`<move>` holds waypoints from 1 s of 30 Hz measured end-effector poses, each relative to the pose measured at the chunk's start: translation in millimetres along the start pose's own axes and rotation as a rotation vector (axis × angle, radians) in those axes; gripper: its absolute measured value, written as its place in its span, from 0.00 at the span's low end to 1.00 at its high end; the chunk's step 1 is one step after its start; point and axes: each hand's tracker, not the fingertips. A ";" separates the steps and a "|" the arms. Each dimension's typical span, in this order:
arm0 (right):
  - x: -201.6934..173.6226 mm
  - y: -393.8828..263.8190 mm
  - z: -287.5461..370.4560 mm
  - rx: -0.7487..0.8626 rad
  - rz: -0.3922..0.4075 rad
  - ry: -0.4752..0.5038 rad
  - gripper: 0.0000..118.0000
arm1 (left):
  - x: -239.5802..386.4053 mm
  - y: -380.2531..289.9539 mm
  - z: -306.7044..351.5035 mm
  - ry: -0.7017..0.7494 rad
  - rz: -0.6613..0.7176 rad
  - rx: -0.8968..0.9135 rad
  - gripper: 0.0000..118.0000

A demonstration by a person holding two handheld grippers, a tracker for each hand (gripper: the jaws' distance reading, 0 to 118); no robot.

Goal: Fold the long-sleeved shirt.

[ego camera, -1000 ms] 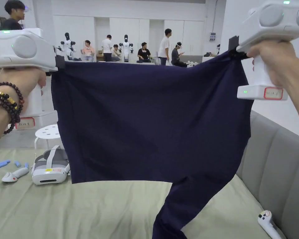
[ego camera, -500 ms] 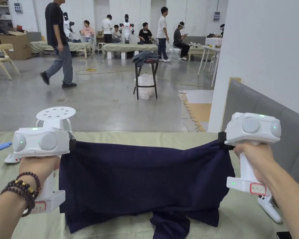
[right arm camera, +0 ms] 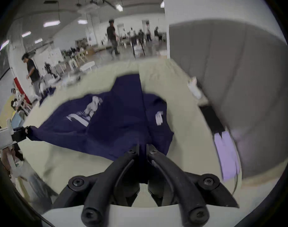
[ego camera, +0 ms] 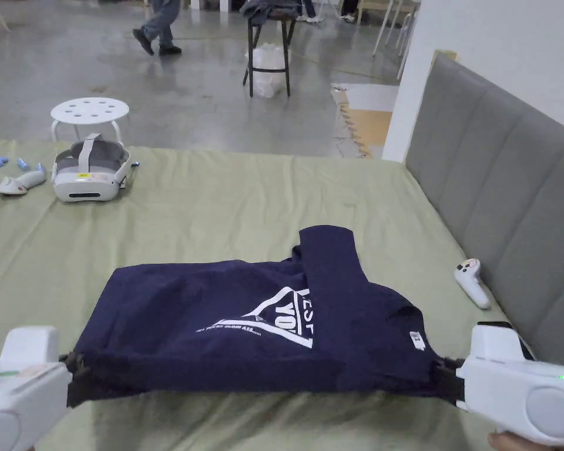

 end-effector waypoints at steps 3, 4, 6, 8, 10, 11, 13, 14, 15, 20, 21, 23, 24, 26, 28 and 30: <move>3.1 -57.5 -11.9 -0.183 0.039 -0.034 0.05 | 1.9 -58.6 -13.8 -0.006 -0.053 -0.163 0.13; 5.8 -67.1 -27.4 -0.232 0.058 -0.032 0.05 | 2.3 -69.8 -17.8 0.012 -0.065 -0.193 0.13; 10.6 -85.7 -40.9 -0.312 0.068 -0.068 0.05 | -3.0 -88.1 -27.2 0.024 -0.084 -0.228 0.13; 12.5 -89.7 -49.1 -0.308 -0.012 -0.015 0.05 | -10.3 -90.0 -31.6 0.004 -0.015 -0.223 0.15; 10.2 -82.0 -46.2 -0.290 -0.007 -0.035 0.19 | 5.5 -79.3 -0.2 0.022 -0.024 -0.171 0.49; 8.8 -76.0 -42.4 -0.279 -0.002 -0.036 0.45 | 4.8 -74.0 4.7 0.020 -0.008 -0.161 0.73; 5.5 -62.7 -30.1 -0.211 0.039 -0.062 1.00 | 2.6 -62.5 17.8 0.004 0.015 -0.119 0.92; 4.0 -56.0 -21.9 -0.175 0.052 -0.050 1.00 | -18.6 -58.6 -0.8 -0.023 0.034 -0.098 0.91; 2.4 -49.3 -12.6 -0.137 0.061 -0.035 1.00 | -18.4 -50.6 7.5 -0.029 0.043 -0.053 0.89; 0.1 -13.5 14.1 -0.046 -0.010 0.022 0.29 | -1.6 -17.7 38.0 -0.085 0.099 0.032 0.32; 0.3 -12.4 12.2 -0.043 -0.018 0.017 0.00 | 2.6 -14.5 37.4 -0.084 0.098 0.035 0.06; -3.2 -11.6 10.3 -0.046 -0.016 0.033 0.00 | -1.1 -3.3 27.2 -0.068 0.074 0.046 0.04; -4.6 -12.0 9.1 -0.058 -0.001 0.041 0.00 | 1.0 0.3 24.8 -0.084 0.060 0.036 0.04; -7.2 -16.8 2.0 -0.066 0.009 0.019 0.28 | 1.1 6.8 24.5 -0.095 0.061 0.041 0.04; -5.8 -23.5 -7.0 -0.141 0.036 -0.007 0.85 | 4.7 16.8 17.1 -0.103 0.042 0.038 0.04; -4.8 -34.2 -24.4 -0.201 0.059 -0.006 0.87 | 6.2 28.0 8.1 -0.107 0.028 0.030 0.04</move>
